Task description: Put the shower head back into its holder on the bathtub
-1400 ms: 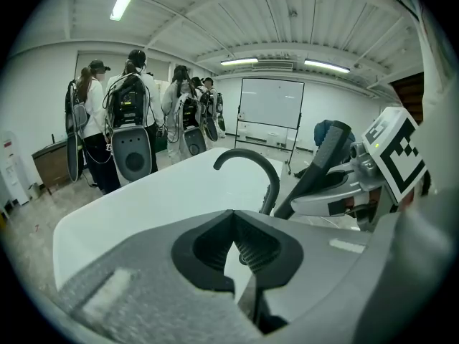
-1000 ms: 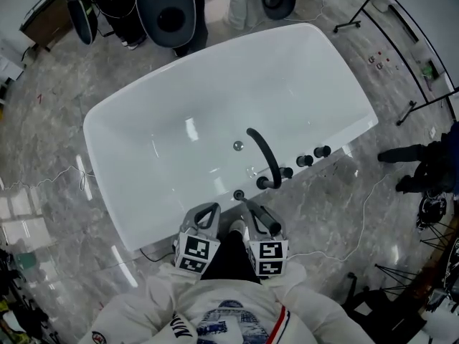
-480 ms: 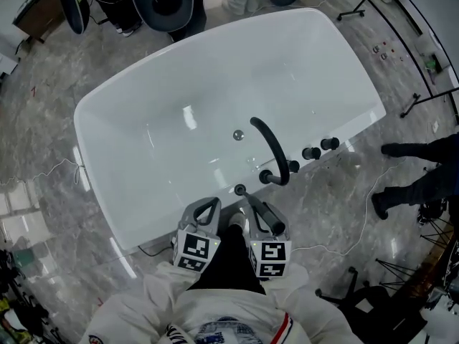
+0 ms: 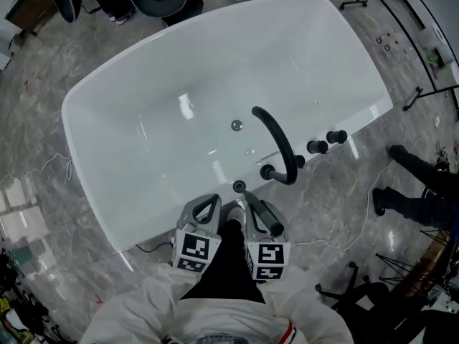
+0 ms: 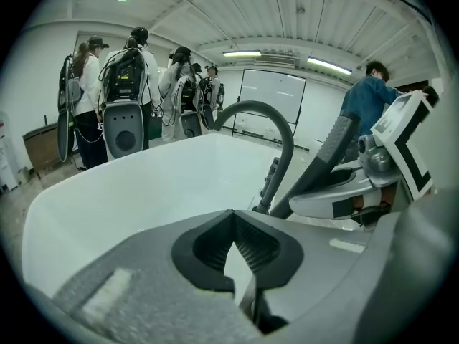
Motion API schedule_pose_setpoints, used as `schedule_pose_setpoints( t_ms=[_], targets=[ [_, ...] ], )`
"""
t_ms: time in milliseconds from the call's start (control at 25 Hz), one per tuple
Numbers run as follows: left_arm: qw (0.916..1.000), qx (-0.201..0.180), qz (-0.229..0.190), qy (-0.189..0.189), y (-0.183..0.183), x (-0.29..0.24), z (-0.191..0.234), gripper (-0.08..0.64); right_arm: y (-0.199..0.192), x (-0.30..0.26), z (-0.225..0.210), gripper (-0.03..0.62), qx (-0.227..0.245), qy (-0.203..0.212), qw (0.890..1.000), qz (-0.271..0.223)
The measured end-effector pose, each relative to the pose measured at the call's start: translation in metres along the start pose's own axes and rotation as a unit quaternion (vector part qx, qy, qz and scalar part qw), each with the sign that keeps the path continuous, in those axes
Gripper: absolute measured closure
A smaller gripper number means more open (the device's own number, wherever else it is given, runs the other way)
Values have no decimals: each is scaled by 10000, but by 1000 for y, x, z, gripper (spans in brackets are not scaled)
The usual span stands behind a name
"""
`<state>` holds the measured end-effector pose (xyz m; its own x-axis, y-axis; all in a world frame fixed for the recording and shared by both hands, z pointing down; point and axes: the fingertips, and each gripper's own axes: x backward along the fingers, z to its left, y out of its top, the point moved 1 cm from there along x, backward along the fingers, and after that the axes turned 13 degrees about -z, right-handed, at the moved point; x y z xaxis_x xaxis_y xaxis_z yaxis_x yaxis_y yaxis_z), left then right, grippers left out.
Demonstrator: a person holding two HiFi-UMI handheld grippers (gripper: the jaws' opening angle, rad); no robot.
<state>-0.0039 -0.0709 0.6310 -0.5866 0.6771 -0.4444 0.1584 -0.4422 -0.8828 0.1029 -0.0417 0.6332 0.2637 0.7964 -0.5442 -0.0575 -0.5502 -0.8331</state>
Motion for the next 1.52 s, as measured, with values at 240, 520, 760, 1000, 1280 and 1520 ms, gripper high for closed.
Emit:
schedule_pose_setpoints(
  t_ms=[240, 520, 760, 1000, 1280, 1520],
  targets=[
    [10000, 17, 7, 9, -11, -13, 5, 560, -15, -12, 1, 456, -19, -31, 10000, 82],
    [10000, 69, 26, 13, -26, -25, 9, 560, -29, -24, -1, 456, -30, -68, 9999, 137],
    [9999, 112, 49, 0, -39, -31, 9, 560, -35, -31, 3, 456, -2, -24, 9999, 148],
    [9999, 103, 59, -17, -46, -35, 8, 560, -40, -38, 5, 456, -7, -43, 9999, 138],
    [9999, 124, 83, -16, -50, -39, 9, 560, -43, -45, 3, 456, -32, -64, 9999, 141],
    [9998, 157, 95, -26, -54, -42, 11, 560, -47, -49, 5, 456, -3, -79, 9998, 200]
  ],
)
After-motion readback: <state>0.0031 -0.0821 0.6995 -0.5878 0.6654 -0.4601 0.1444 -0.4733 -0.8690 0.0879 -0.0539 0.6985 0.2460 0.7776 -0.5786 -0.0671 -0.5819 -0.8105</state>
